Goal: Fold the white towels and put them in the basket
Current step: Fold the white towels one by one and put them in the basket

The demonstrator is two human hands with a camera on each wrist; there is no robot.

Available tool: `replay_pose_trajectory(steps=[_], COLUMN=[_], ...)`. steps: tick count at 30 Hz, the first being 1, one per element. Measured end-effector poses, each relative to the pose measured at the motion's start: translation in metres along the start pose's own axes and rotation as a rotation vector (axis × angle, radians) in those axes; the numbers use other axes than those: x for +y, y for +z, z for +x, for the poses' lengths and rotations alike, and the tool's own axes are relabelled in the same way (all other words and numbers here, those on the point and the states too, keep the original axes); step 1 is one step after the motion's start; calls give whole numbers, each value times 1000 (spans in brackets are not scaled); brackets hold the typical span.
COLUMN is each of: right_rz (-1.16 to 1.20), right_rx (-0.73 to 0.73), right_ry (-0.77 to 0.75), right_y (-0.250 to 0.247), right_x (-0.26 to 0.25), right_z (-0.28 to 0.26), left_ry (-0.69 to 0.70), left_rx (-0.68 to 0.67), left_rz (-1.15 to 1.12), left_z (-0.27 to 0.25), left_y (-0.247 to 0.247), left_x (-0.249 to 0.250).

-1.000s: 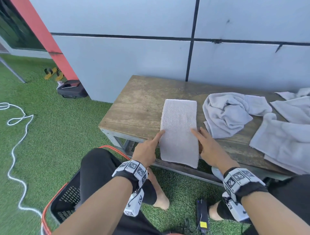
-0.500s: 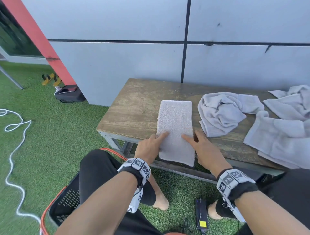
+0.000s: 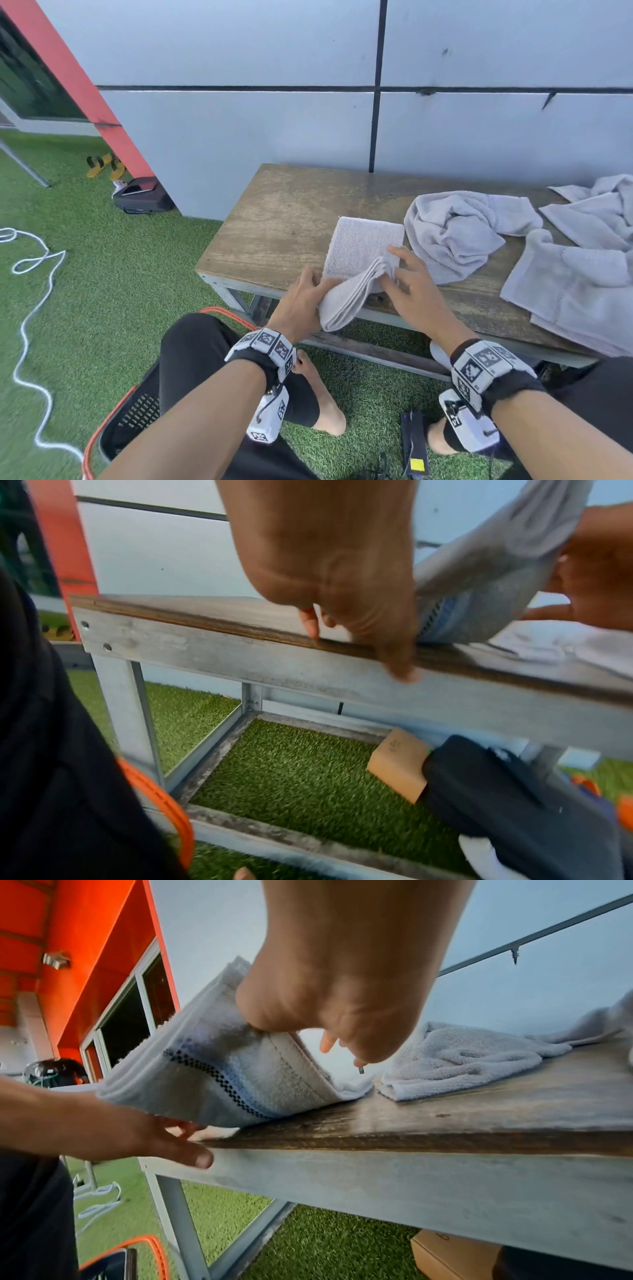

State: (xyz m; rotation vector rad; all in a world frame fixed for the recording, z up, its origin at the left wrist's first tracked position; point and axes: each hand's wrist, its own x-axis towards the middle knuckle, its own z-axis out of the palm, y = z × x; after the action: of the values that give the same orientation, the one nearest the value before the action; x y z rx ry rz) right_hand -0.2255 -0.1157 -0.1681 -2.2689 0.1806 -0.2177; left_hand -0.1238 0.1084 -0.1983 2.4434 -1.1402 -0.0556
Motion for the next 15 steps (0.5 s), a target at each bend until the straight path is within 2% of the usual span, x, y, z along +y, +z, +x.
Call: replay_pose_trajectory(steps=[1, 3, 6, 7, 11, 15], right_rz=[31, 121, 197, 209, 176, 205], right_rx=[31, 77, 149, 173, 139, 66], right_ry=[-1, 60, 156, 182, 285, 396], right_y=[-1, -4, -9, -10, -6, -3], right_x=[-2, -10, -15, -14, -2, 10], right_z=[1, 1, 7, 9, 17, 28], left_ry=[19, -30, -242, -302, -505, -579], left_rx=[33, 103, 84, 60, -82, -26], left_rz=[-81, -304, -760, -826, -700, -574], left_z=[3, 9, 20, 25, 42, 56], left_y=[1, -2, -19, -22, -13, -3], left_x=[0, 4, 22, 26, 24, 20])
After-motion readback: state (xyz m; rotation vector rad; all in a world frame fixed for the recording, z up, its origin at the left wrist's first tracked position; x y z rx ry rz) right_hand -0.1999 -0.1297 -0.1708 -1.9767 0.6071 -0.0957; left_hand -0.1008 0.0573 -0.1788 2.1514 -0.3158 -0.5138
